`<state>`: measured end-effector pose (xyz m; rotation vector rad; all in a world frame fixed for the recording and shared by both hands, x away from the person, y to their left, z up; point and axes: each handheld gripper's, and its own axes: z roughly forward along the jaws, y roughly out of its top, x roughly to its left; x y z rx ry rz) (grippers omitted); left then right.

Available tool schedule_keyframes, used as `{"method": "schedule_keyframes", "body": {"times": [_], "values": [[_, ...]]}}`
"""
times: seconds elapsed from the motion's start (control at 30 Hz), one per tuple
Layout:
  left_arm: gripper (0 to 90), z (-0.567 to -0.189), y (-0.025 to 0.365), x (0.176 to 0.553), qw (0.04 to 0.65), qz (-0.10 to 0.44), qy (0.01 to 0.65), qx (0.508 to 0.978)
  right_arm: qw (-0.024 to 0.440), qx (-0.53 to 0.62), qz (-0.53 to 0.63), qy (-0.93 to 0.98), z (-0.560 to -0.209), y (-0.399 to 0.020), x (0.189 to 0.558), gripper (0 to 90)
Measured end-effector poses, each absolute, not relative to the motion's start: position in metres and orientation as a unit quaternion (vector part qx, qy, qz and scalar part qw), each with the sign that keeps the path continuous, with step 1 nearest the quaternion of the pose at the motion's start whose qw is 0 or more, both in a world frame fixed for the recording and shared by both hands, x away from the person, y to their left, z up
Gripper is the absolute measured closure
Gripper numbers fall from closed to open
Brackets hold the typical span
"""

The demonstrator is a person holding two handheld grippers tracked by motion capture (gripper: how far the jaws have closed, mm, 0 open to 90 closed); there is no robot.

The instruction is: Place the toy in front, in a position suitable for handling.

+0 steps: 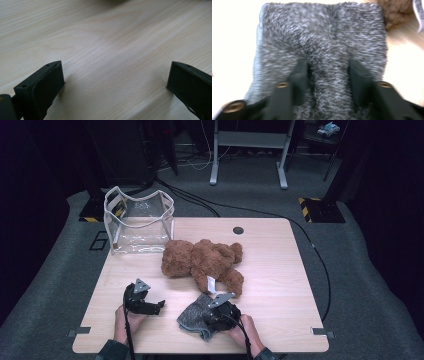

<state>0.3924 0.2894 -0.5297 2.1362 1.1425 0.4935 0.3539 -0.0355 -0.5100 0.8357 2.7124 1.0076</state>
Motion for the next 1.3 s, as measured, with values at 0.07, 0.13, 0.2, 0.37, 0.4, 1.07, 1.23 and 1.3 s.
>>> {"method": "schedule_keyframes", "body": {"times": [0.07,0.13,0.2,0.37,0.4,1.07,1.23,1.3], "values": [[0.3,-0.53,0.289,0.392,0.328,0.189,0.437,0.816,0.055,0.279,0.34,0.896,-0.511,-0.037,0.353,71.5],[0.3,-0.53,0.289,0.392,0.328,0.188,0.436,0.816,0.051,0.278,0.347,0.894,-0.512,-0.038,0.352,75.6],[0.3,-0.53,0.289,0.392,0.329,0.188,0.437,0.816,0.051,0.28,0.354,0.891,-0.512,-0.039,0.35,77.6],[0.4,-0.53,0.289,0.392,0.332,0.188,0.441,0.812,0.047,0.278,0.363,0.888,-0.508,-0.046,0.347,78.4],[0.4,-0.53,0.289,0.392,0.331,0.188,0.44,0.813,0.057,0.277,0.364,0.887,-0.507,-0.049,0.347,78.4],[0.5,-0.53,0.289,0.393,0.331,0.188,0.438,0.814,0.142,0.374,0.337,0.852,-0.482,-0.166,0.327,78.4],[0.5,-0.53,0.289,0.393,0.331,0.188,0.439,0.814,0.17,0.411,0.326,0.834,-0.48,-0.195,0.329,78.3],[0.5,-0.53,0.289,0.393,0.331,0.188,0.439,0.814,0.182,0.428,0.324,0.824,-0.478,-0.206,0.333,78.3]]}}
